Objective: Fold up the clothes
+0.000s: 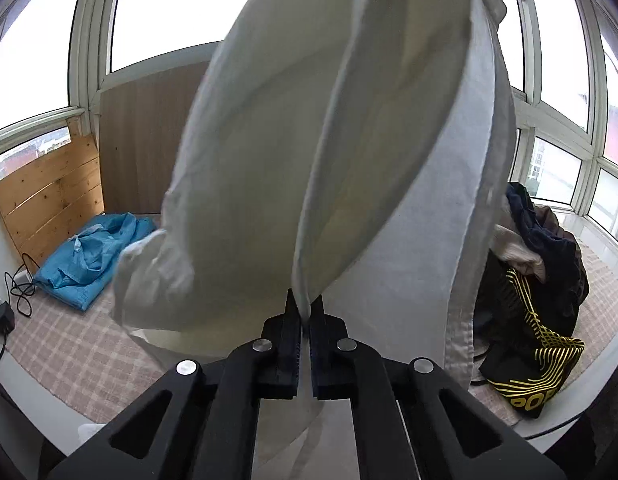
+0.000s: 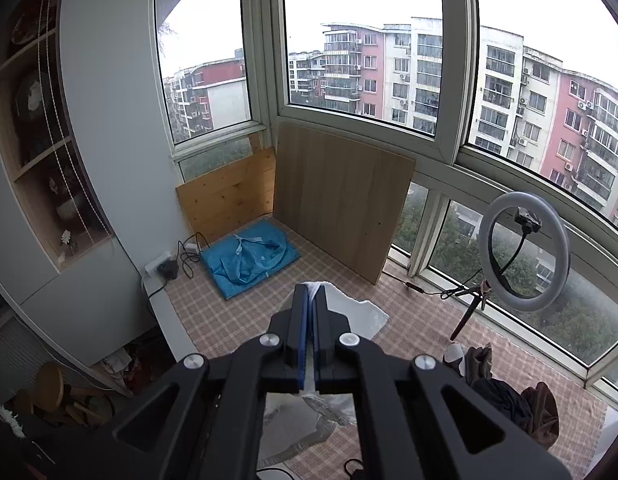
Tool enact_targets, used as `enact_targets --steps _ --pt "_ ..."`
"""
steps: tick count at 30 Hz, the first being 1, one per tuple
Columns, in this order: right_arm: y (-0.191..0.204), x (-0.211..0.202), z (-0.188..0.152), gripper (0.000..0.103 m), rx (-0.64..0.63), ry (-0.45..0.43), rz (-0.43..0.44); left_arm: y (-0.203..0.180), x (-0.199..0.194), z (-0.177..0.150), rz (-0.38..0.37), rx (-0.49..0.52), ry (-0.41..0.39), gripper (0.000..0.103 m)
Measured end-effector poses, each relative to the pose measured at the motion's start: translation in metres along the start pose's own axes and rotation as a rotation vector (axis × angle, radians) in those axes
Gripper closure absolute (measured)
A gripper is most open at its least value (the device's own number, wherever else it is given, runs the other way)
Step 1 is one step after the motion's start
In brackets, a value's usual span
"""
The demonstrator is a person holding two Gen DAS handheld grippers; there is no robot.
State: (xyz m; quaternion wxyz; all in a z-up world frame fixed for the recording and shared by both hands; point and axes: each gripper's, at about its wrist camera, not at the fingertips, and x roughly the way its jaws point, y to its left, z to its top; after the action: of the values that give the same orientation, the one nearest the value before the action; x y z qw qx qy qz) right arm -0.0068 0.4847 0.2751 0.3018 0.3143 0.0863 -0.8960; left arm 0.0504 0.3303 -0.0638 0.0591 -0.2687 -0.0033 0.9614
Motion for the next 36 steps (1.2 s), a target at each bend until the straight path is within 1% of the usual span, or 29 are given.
enact_targets --steps 3,5,6,8,10,11,12,15,17,19,21,24,25,27,30,32,35,36 --pt "-0.011 -0.004 -0.002 0.101 0.021 -0.023 -0.001 0.034 -0.026 0.018 0.015 -0.010 -0.017 0.101" --pt "-0.020 -0.008 -0.003 0.101 0.034 -0.045 -0.019 0.056 -0.045 0.032 0.023 -0.012 -0.029 0.101" --pt "-0.025 -0.011 -0.002 0.101 0.047 -0.058 -0.022 0.066 -0.055 0.040 -0.008 -0.010 -0.018 0.101" --pt "-0.034 -0.016 -0.001 0.101 0.087 -0.085 -0.002 0.080 -0.072 0.055 -0.042 -0.003 -0.023 0.101" --pt "-0.035 -0.022 0.002 0.101 0.101 -0.110 0.006 0.086 -0.081 0.069 -0.095 0.033 -0.019 0.100" --pt "-0.032 -0.025 0.003 0.101 0.100 -0.118 0.008 0.086 -0.083 0.074 -0.107 0.052 -0.020 0.100" --pt "-0.028 -0.028 0.005 0.101 0.099 -0.123 0.008 0.085 -0.084 0.077 -0.115 0.072 -0.029 0.100" --pt "-0.014 -0.035 0.009 0.101 0.091 -0.135 -0.001 0.076 -0.072 0.082 -0.238 0.100 -0.001 0.100" --pt "-0.004 -0.040 0.011 0.101 0.085 -0.138 -0.016 0.063 -0.064 0.078 -0.258 0.138 -0.005 0.100" --pt "0.006 -0.043 0.013 0.101 0.076 -0.133 -0.032 0.051 -0.053 0.072 -0.288 0.177 0.012 0.100" --pt "0.013 -0.044 0.015 0.101 0.069 -0.125 -0.058 0.041 -0.045 0.067 -0.292 0.198 0.020 0.100" --pt "0.020 -0.045 0.018 0.101 0.069 -0.113 -0.099 0.041 -0.042 0.064 -0.332 0.179 0.035 0.100" --pt "0.020 -0.045 0.018 0.101 0.070 -0.108 -0.118 0.045 -0.043 0.066 -0.362 0.165 0.044 0.100" --pt "0.015 -0.045 0.016 0.101 0.093 -0.096 -0.147 0.060 -0.047 0.072 -0.446 0.119 0.070 0.100" --pt "-0.001 -0.045 0.008 0.101 0.160 -0.089 -0.160 0.081 -0.054 0.078 -0.490 0.083 0.072 0.100" --pt "-0.007 -0.045 0.004 0.101 0.189 -0.087 -0.165 0.089 -0.054 0.080 -0.482 0.090 0.076 0.100" --pt "-0.008 -0.044 0.002 0.101 0.202 -0.084 -0.168 0.098 -0.046 0.078 -0.579 0.050 0.133 0.099" --pt "-0.007 -0.044 0.002 0.101 0.202 -0.084 -0.165 0.096 -0.044 0.076 -0.575 0.062 0.144 0.096"
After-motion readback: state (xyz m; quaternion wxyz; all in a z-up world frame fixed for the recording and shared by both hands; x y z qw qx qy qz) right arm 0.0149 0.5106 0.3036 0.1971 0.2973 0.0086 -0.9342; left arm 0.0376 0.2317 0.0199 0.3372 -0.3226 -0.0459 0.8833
